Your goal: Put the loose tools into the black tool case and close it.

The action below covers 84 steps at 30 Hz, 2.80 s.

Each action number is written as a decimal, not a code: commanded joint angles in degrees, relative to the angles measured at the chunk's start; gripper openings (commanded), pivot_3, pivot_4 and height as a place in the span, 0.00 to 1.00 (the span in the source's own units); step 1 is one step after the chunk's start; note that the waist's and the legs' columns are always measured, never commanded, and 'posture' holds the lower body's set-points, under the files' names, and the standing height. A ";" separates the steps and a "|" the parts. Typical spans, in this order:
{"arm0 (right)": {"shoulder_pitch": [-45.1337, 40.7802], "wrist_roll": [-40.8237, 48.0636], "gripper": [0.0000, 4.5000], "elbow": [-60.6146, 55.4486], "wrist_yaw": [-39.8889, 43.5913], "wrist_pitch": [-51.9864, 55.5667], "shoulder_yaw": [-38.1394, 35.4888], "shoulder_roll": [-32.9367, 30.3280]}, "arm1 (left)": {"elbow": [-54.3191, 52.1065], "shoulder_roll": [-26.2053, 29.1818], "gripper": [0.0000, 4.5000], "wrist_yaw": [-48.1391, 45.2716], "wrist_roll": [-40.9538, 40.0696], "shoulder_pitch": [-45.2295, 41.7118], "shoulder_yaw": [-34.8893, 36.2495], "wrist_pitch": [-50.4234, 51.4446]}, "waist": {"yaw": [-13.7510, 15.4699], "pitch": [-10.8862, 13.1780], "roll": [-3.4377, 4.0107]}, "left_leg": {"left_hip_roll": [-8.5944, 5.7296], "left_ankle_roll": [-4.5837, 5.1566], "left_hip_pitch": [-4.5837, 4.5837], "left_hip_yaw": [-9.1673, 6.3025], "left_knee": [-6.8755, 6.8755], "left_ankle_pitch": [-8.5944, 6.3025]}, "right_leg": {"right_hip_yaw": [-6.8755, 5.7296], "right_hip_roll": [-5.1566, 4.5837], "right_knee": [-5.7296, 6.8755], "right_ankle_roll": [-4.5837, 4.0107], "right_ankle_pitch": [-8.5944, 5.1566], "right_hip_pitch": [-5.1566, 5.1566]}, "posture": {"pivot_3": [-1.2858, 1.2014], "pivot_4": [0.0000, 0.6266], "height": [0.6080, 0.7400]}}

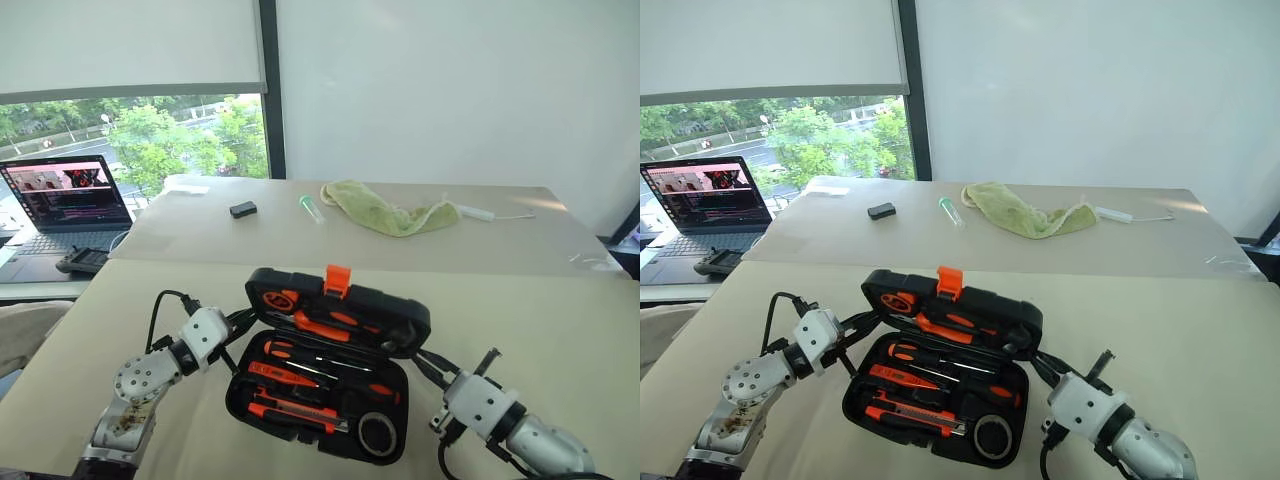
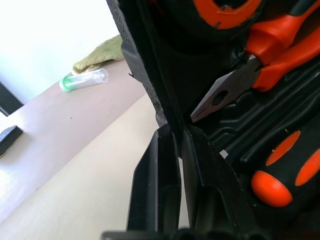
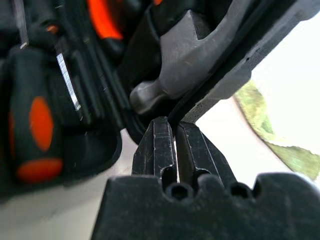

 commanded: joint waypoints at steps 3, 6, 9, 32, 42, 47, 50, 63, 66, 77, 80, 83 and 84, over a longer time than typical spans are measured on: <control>1.74 -2.08 0.00 0.27 4.07 -8.10 2.02 -3.88 | 1.11 2.07 0.08 -4.94 -3.23 2.27 0.17 1.84 | -0.12 -0.03 0.00 | 0.03 -0.01 0.08 0.02 -0.01 0.00 | 0.00 0.01 0.02 -0.02 -0.01 0.05 | 0.52 0.24 1.00; 2.89 1.36 0.00 0.58 6.58 -5.10 1.40 -5.71 | 2.09 2.64 0.30 -5.72 -8.12 3.05 3.08 8.25 | -0.41 -0.04 -0.01 | 0.09 -0.02 0.14 0.04 -0.04 0.00 | 0.01 0.02 0.03 -0.05 -0.03 0.07 | 0.52 0.24 1.00; 3.91 5.72 0.17 0.90 7.61 -1.88 -1.11 -6.21 | 4.14 3.52 0.54 -6.16 -13.24 3.30 6.58 15.77 | -0.34 -0.13 -0.14 | 0.19 -0.03 0.13 0.04 -0.03 0.00 | -0.04 0.03 0.05 -0.06 -0.04 0.10 | 0.52 0.24 1.00; 25.23 41.28 0.99 -21.22 19.64 18.62 -20.39 -10.75 | 4.63 15.31 1.00 -29.62 -27.79 -7.04 11.25 38.27 | 0.81 -0.10 -0.53 | 0.53 -0.13 0.03 0.02 0.00 -0.03 | -0.04 -0.27 -0.08 -0.26 0.00 -0.01 | 0.52 0.24 1.00; 15.91 42.07 0.69 -22.41 14.46 33.81 -12.52 -12.19 | 2.06 13.34 0.68 -27.73 -27.22 -13.54 7.28 44.79 | 1.01 -0.06 -0.64 | 0.37 -0.13 -0.24 0.02 0.01 -0.01 | -0.11 0.03 -0.05 -0.25 -0.02 -0.17 | 0.52 0.24 1.00; 19.40 42.07 0.30 -21.83 15.79 35.81 -16.75 -11.57 | 2.79 14.36 0.29 -27.30 -23.06 -13.02 5.50 43.36 | 0.99 -0.05 -0.66 | 0.37 -0.09 -0.27 0.02 0.00 -0.05 | -0.10 0.06 -0.11 -0.23 -0.05 -0.16 | 0.52 0.24 1.00; 19.53 39.27 0.07 -20.99 16.37 36.75 -15.76 -12.36 | 2.69 14.28 0.06 -26.10 -19.60 -11.74 4.08 41.19 | 0.98 -0.05 -0.66 | 0.37 -0.08 -0.22 0.02 0.01 -0.05 | -0.08 0.02 -0.13 -0.21 -0.04 -0.10 | 0.52 0.24 1.00; -2.38 27.83 0.01 -15.03 11.37 46.16 2.01 -11.49 | -17.63 15.61 0.00 -22.27 -16.45 0.80 -2.61 45.39 | 1.01 0.00 -0.64 | 0.43 -0.11 -0.26 0.01 -0.01 -0.10 | -0.07 -0.14 -0.29 -0.27 -0.04 -0.18 | 0.52 0.24 1.00; -11.55 27.02 0.01 -11.95 10.58 50.91 3.80 -10.53 | -22.61 14.29 0.00 -19.68 -18.60 0.88 -2.66 50.66 | 1.07 0.08 -0.57 | 0.41 -0.08 -0.31 -0.01 0.01 -0.12 | -0.10 -0.10 -0.36 -0.25 0.00 -0.17 | 0.52 0.24 1.00; -41.07 16.50 0.01 14.53 17.02 48.69 12.79 -8.97 | -27.19 4.24 0.00 -8.17 -20.03 -5.48 -3.89 63.62 | 1.07 0.21 -0.37 | 0.16 0.01 -0.53 -0.01 0.08 -0.10 | -0.17 0.07 -0.53 -0.02 0.20 -0.18 | 0.52 0.24 1.00; -48.16 12.80 0.01 24.98 18.23 45.03 15.18 -6.41 | -26.76 1.21 0.00 -4.66 -19.64 -7.00 -3.91 66.00 | 0.66 0.22 -0.37 | 0.13 0.01 -0.48 0.01 0.13 -0.10 | -0.12 0.09 -0.58 0.02 0.26 -0.10 | 0.52 0.24 1.00; -51.89 10.11 0.01 32.66 19.17 40.80 15.92 -4.31 | -25.88 -0.33 0.00 -2.77 -18.72 -8.20 -4.25 66.46 | 0.67 0.24 -0.40 | 0.12 0.07 -0.51 0.03 0.12 0.04 | -0.12 0.10 -0.69 0.03 0.46 -0.08 | 0.52 0.24 1.00; -53.48 9.14 0.01 36.16 19.05 39.10 15.96 -3.30 | -25.25 -1.36 0.00 -1.62 -18.44 -8.77 -4.27 66.92 | 0.67 0.24 -0.40 | 0.12 0.05 -0.51 0.03 0.12 0.05 | -0.13 0.10 -0.68 0.03 0.46 -0.09 | 0.52 0.24 1.00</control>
